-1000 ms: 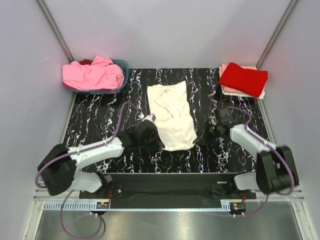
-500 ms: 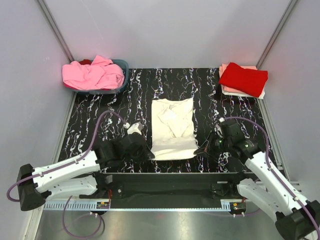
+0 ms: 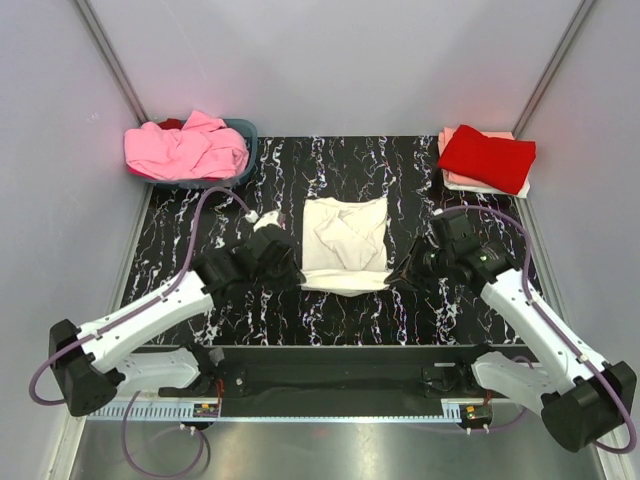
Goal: Fold and stack the t-shirts
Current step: Fold the tshirt
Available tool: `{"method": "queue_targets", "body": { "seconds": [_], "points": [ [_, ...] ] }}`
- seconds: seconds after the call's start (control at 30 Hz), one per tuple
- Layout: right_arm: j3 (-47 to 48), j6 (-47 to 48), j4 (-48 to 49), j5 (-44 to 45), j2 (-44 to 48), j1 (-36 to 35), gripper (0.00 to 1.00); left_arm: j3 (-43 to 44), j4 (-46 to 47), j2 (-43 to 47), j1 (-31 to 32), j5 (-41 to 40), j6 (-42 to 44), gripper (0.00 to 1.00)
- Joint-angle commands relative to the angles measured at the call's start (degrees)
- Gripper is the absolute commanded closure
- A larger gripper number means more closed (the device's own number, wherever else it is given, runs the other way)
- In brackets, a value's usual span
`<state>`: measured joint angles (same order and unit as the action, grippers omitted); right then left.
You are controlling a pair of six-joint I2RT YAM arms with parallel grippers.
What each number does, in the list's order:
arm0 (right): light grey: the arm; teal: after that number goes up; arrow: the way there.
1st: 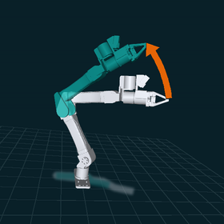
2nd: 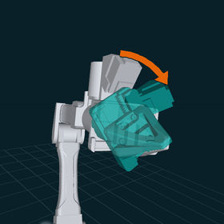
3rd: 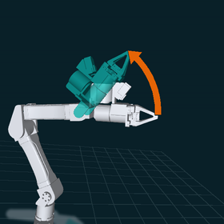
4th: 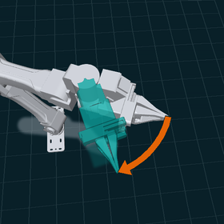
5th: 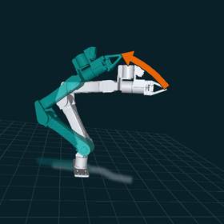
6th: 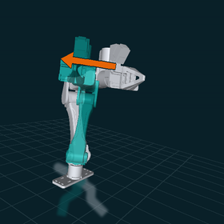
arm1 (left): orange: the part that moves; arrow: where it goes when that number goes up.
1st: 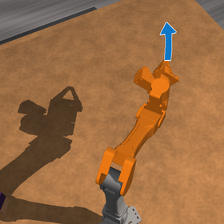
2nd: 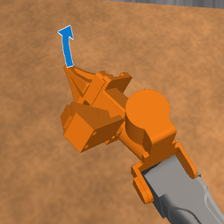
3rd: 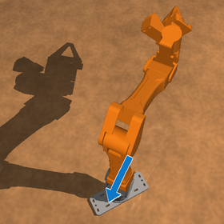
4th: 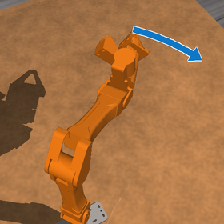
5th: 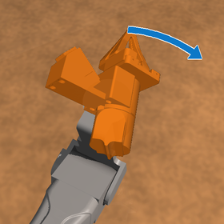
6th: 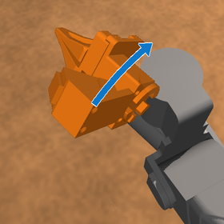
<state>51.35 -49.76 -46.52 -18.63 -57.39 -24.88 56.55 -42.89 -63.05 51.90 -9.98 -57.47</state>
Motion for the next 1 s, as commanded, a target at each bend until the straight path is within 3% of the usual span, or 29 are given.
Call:
{"method": "queue_targets", "body": {
  "seconds": [0.0,0.33,0.5,0.53,0.57,0.6,0.63,0.67,0.73,0.8,0.87,0.97],
  "points": [
    [3.75,1.59,0.29,4.13,-2.29,-0.16,1.00,4.87,-0.61,-1.72,-3.37,0.48,5.25,0.96],
    [14.20,5.89,0.64,6.51,-14.23,4.12,1.00,15.76,0.01,-13.93,-12.78,9.62,12.73,0.93],
    [23.07,8.01,5.21,4.40,-27.75,11.69,1.00,32.24,-0.79,-30.35,-21.20,13.58,18.62,0.91],
    [27.61,9.40,8.26,4.39,-30.56,12.48,1.00,35.17,-0.96,-37.17,-22.44,14.54,18.80,0.89],
    [30.53,10.11,9.86,4.66,-37.47,13.36,0.79,38.16,-0.70,-40.89,-24.98,14.98,18.97,0.79],
    [34.39,10.47,10.66,3.61,-41.71,13.98,0.53,45.50,-0.70,-44.76,-26.14,15.25,19.06,0.62],
    [43.65,13.34,12.84,2.21,-46.37,14.77,0.28,48.71,-0.18,-52.45,-27.45,16.56,18.72,0.49],
    [49.75,13.63,11.73,2.37,-56.42,15.21,0.01,52.65,0.87,-56.27,-29.55,17.96,18.71,0.43],
    [67.45,19.22,8.05,-2.44,-65.97,15.48,0.00,64.04,-4.25,-66.79,-31.24,17.54,16.53,0.41],
    [76.84,20.05,1.21,-3.43,-74.70,15.39,0.00,67.36,-6.76,-70.62,-33.79,21.47,13.36,0.39],
    [71.83,20.58,3.16,-4.65,-69.93,15.04,0.00,61.16,-3.01,-66.44,-34.06,20.09,13.52,0.36],
    [48.89,18.74,19.42,-3.87,-55.88,14.69,0.00,45.20,9.82,-55.54,-34.06,19.65,14.84,0.32]
  ]
}}
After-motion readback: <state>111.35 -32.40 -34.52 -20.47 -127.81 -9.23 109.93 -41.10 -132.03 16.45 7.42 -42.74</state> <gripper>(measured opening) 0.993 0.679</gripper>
